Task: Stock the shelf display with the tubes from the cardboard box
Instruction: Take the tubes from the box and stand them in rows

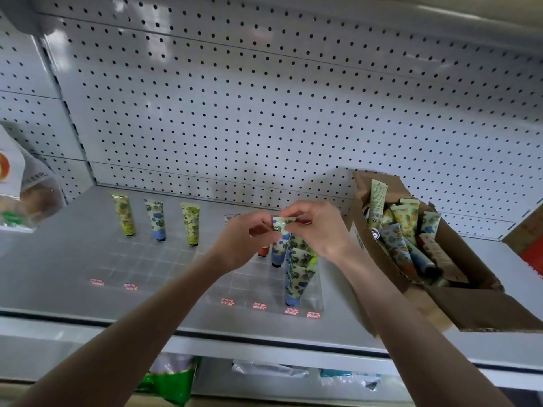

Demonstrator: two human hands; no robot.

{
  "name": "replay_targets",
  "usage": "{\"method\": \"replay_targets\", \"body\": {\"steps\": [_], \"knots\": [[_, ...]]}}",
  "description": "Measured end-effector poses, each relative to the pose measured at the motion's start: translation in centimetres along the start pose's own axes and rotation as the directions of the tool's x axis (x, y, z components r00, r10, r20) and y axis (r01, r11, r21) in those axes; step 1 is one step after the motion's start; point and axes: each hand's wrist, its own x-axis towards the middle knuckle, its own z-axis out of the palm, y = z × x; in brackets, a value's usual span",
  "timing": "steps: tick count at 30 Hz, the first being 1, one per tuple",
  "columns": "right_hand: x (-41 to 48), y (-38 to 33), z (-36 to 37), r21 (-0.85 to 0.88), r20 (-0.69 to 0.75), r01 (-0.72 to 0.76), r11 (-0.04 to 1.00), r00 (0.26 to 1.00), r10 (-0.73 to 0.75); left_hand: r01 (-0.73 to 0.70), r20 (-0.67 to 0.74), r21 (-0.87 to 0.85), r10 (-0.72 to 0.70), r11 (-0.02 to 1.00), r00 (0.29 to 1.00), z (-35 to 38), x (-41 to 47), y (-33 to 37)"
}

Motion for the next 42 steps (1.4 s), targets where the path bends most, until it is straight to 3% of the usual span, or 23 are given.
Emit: {"method": "replay_targets", "body": {"steps": [16,26,42], "knots": [[0.3,0.8,0.5,-0.021,-0.046,0.002,1.000,0.999,-0.003,0.045,-0.053,0.081,-0.041,0.996,0.998,-0.1,0.3,-0.2],[-0.2,0.8,-0.9,0.046,-0.191,-0.012,0.999,0.981,0.020,0.072,-0.079,0.140,-0.061,0.988,0.995,0.8,0.5,-0.5],[-0.6,1.8,-1.3,0.071,-0.243,-0.014,0.997,0.970,0.031,0.031,-0.018,0.169,-0.029,0.985,0.999,1.9,0.5,-1.5]]}}
